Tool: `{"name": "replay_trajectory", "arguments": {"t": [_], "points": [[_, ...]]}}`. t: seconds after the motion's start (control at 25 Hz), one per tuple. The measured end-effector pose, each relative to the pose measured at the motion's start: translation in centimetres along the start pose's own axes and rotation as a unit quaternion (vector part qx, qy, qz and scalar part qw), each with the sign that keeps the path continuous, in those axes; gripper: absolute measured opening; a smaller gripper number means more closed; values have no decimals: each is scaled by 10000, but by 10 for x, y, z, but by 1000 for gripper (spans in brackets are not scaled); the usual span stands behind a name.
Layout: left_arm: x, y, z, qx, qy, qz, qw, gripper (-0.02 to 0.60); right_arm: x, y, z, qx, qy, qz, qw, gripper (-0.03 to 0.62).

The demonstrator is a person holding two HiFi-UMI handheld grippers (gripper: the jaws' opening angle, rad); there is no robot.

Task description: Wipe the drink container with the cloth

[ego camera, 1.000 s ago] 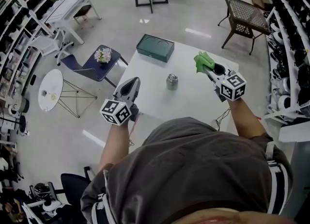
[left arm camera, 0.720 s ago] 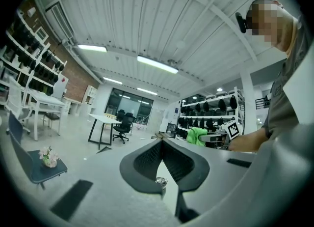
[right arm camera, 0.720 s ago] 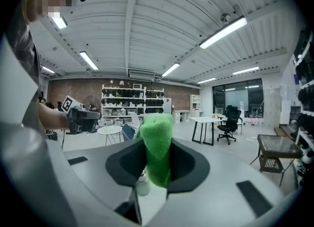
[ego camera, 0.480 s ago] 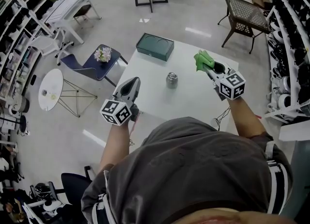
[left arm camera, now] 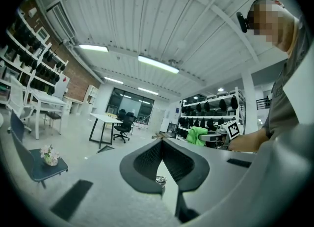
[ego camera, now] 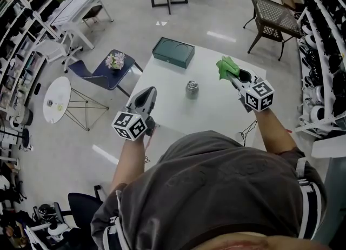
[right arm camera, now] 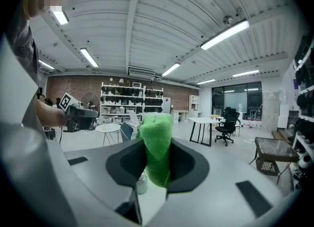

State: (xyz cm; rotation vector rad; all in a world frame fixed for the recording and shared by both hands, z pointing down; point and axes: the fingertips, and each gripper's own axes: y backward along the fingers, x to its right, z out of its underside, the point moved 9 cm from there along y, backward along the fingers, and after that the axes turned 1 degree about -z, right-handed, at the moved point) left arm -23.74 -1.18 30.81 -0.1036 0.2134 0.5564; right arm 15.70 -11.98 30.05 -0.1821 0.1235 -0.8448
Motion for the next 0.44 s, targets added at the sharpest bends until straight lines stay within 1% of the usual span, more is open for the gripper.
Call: {"name": "replay_trajectory", "arguments": {"t": [0.44], "points": [[-1,2,1,22,9,-10,10000,5,-1,-2,2,-10,22,-44,10000,91]]}}
